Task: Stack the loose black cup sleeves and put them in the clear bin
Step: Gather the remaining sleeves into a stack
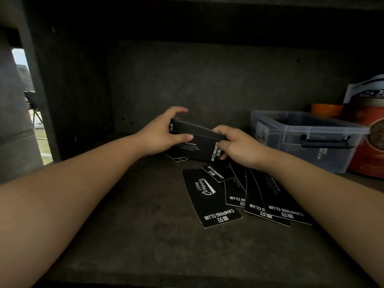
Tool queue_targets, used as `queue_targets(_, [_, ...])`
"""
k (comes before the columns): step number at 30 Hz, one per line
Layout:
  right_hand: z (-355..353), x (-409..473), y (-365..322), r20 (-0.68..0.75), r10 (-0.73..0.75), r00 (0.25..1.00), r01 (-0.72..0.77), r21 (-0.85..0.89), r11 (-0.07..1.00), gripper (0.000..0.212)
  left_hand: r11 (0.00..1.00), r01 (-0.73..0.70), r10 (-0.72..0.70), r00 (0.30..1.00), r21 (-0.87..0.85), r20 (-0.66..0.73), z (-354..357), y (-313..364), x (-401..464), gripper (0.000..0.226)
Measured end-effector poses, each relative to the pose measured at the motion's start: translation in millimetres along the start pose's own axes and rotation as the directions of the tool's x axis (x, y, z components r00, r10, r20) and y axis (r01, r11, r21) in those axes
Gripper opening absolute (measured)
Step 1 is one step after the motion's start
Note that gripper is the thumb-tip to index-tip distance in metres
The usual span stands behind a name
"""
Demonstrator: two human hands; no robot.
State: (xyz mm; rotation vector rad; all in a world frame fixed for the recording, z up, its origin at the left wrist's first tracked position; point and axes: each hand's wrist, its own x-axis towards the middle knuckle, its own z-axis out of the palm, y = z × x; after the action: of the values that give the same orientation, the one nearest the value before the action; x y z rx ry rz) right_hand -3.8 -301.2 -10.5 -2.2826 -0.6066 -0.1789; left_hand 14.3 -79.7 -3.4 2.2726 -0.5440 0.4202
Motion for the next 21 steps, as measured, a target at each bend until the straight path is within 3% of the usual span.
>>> queue_targets(3, [4, -2, -2, 0.025, -0.035, 0.999, 0.039, -0.189, 0.981, 0.020, 0.994, -0.108, 0.108, 0.994, 0.025, 0.010, -1, -1, 1, 0.027])
queue_targets(6, [5, -2, -4, -0.021, -0.086, 0.996, 0.075, -0.320, 0.944, 0.017, 0.942, -0.159, 0.155, 0.987, 0.296, 0.039, 0, -1, 1, 0.010])
queue_targets(8, [3, 0, -4, -0.081, -0.103, 0.991, 0.070, -0.338, 0.939, 0.015, 0.923, -0.146, 0.155, 0.988, 0.356, 0.005, 1, 2, 2, 0.016])
queue_targets(12, [-7, 4, 3, -0.294, -0.035, 0.955, -0.021, -0.186, 0.982, 0.011, 0.956, -0.089, 0.139, 0.976, 0.278, -0.165, 3, 10, 0, 0.067])
queue_targets(15, [-15, 6, 12, -0.385, 0.063, 0.921, -0.120, -0.125, 0.985, 0.012, 0.935, -0.139, 0.222, 0.947, 0.326, -0.232, 2, 17, -1, 0.066])
queue_targets(16, [-16, 6, 14, -0.398, 0.098, 0.912, -0.151, -0.105, 0.983, 0.013, 0.937, -0.159, 0.222, 0.958, 0.311, -0.179, 1, 19, -2, 0.059])
queue_targets(18, [-19, 7, 17, -0.411, 0.140, 0.901, -0.194, -0.094, 0.976, 0.016, 0.969, -0.151, 0.129, 0.984, 0.198, 0.120, -1, 25, -6, 0.048])
queue_targets(20, [-20, 8, 19, -0.412, 0.151, 0.899, -0.210, -0.103, 0.972, 0.020, 0.975, -0.091, -0.016, 0.880, 0.202, 0.475, 1, 29, -13, 0.049])
queue_targets(21, [-20, 8, 19, -0.411, 0.154, 0.899, -0.213, -0.102, 0.972, 0.021, 0.969, -0.053, -0.102, 0.807, 0.243, 0.582, 2, 33, -16, 0.053])
